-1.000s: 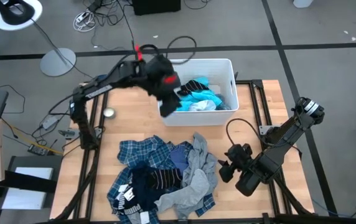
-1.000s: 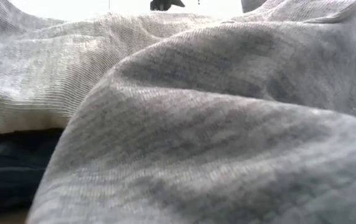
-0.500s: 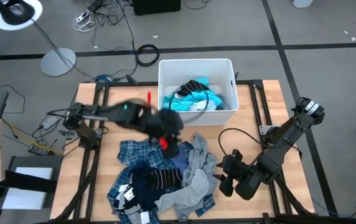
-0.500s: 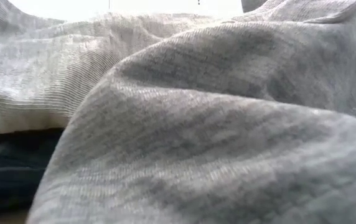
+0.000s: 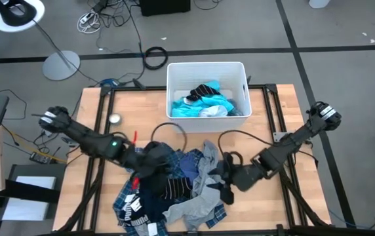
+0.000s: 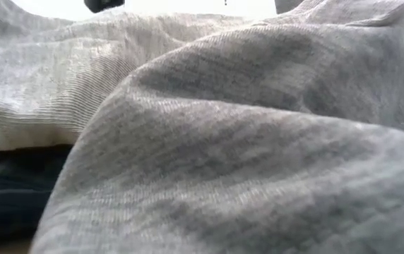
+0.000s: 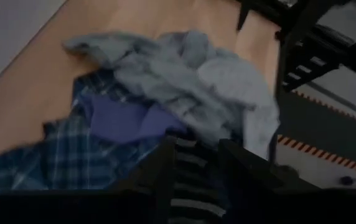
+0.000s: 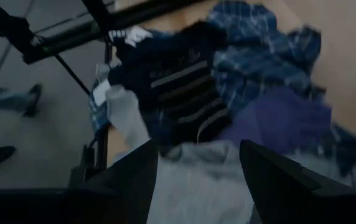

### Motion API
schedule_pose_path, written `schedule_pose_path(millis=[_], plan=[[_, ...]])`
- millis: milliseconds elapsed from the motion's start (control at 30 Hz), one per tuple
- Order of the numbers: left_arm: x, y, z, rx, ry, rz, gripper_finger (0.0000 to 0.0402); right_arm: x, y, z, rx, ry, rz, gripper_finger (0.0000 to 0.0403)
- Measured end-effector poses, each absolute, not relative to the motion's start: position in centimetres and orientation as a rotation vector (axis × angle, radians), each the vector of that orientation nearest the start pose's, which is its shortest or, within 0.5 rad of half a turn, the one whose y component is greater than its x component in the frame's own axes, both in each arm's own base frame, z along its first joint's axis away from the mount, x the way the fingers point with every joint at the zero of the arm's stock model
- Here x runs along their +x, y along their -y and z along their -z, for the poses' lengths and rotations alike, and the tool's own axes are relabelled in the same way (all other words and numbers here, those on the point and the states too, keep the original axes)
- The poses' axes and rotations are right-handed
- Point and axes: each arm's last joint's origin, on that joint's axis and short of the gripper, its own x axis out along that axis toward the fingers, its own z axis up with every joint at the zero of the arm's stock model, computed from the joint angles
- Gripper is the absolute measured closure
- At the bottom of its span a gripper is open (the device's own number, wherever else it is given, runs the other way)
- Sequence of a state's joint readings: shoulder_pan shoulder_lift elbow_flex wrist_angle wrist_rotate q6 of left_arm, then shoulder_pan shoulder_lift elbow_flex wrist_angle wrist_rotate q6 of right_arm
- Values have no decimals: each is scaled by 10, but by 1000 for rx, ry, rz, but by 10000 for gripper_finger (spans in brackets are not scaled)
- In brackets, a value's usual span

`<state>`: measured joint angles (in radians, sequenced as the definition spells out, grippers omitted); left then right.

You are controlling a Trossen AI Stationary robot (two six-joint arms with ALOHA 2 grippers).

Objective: Sort clothes
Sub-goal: Put the black sock into the white laundry bin

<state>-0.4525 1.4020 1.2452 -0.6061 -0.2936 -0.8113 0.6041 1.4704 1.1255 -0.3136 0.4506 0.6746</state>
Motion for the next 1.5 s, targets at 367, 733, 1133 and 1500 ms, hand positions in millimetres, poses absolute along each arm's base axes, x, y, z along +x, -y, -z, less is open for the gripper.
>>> schedule_pose_path(millis=[367,733,1133,1500], plan=[[193,115,-297,-581,-646,-153,271,325,-151,-276,277,-550,-13,174],[156,102,-282,-586,-646,-100,271,413,-164,-242,152,-732,-13,175],[139,105,-265,-553,-684,-42,271,446,-154,-210,288,-814,5,176],[139,107,-266,-539,-666,-13,271,440,-151,-212,367,-874,52,350]])
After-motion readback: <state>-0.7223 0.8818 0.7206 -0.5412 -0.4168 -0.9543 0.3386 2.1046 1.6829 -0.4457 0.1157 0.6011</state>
